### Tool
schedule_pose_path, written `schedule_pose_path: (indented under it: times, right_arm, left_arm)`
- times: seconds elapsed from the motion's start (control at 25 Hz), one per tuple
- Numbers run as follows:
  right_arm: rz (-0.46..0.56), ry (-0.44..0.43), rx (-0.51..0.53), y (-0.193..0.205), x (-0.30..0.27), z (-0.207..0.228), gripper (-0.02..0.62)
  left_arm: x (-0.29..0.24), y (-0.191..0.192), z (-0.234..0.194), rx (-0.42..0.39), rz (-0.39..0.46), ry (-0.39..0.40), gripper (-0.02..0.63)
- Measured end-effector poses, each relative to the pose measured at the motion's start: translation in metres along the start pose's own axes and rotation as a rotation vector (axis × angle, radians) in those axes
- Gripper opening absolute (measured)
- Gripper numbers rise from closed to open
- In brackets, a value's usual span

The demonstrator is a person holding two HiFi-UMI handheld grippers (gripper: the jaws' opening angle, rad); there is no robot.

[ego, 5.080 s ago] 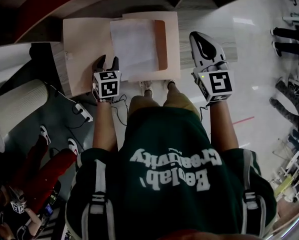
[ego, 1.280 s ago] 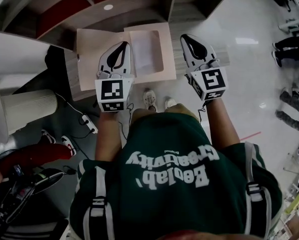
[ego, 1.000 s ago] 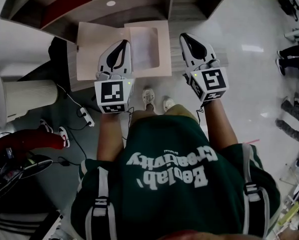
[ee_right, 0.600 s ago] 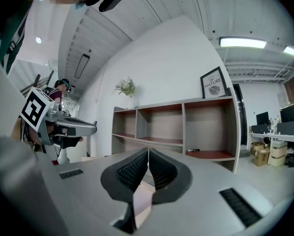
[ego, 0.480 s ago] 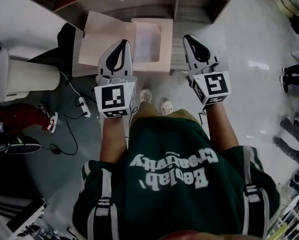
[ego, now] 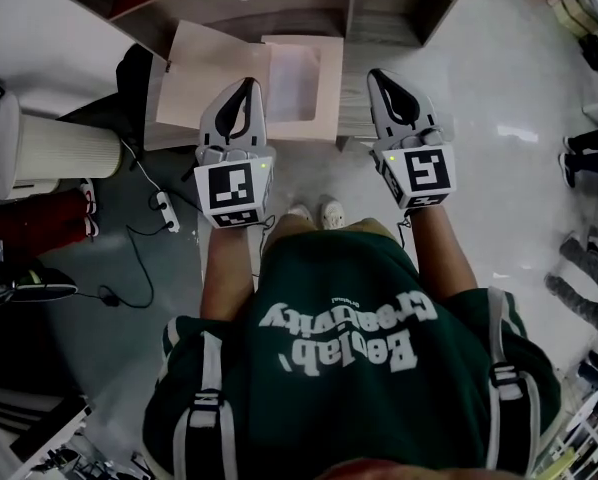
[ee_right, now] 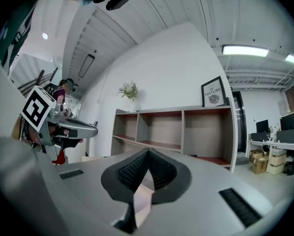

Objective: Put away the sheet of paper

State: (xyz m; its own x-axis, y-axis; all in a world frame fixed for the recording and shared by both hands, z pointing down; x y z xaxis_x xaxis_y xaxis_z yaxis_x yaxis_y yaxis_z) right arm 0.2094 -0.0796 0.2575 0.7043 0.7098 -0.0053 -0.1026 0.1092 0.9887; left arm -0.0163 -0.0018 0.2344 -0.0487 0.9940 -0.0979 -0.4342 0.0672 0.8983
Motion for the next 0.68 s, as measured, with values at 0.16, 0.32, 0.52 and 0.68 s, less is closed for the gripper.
schedule_pose_path:
  times: [0.16,0.32,0.52,0.68]
  right_arm:
    - [0.027,-0.003,0.006,-0.007,0.0,0.001,0.034]
    - [0.033,-0.011,0.008,-0.013,0.001,-0.001,0.034]
    - [0.021,-0.015,0.001,-0.013,0.005,-0.004,0.034]
    - [0.021,-0.026,0.011,-0.012,0.011,-0.01,0.034]
  left_arm:
    - [-0.002,-0.007,-0.001,-0.025,0.022,-0.006,0.018]
    - [0.0,-0.011,-0.003,-0.023,0.027,-0.013,0.018]
    - [0.007,-0.016,-0.004,-0.022,0.04,-0.012,0.018]
    - [0.016,-0.019,-0.004,-0.022,0.05,-0.014,0.018]
Point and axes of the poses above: the fingertips, and each gripper's own axes: x backward along the fingers, z to its right, y out of its underside, the point moved 9 cm from there along x, backward along the fingers, and after that the axes turned 12 degrees about -x, right-handed, at the moved point
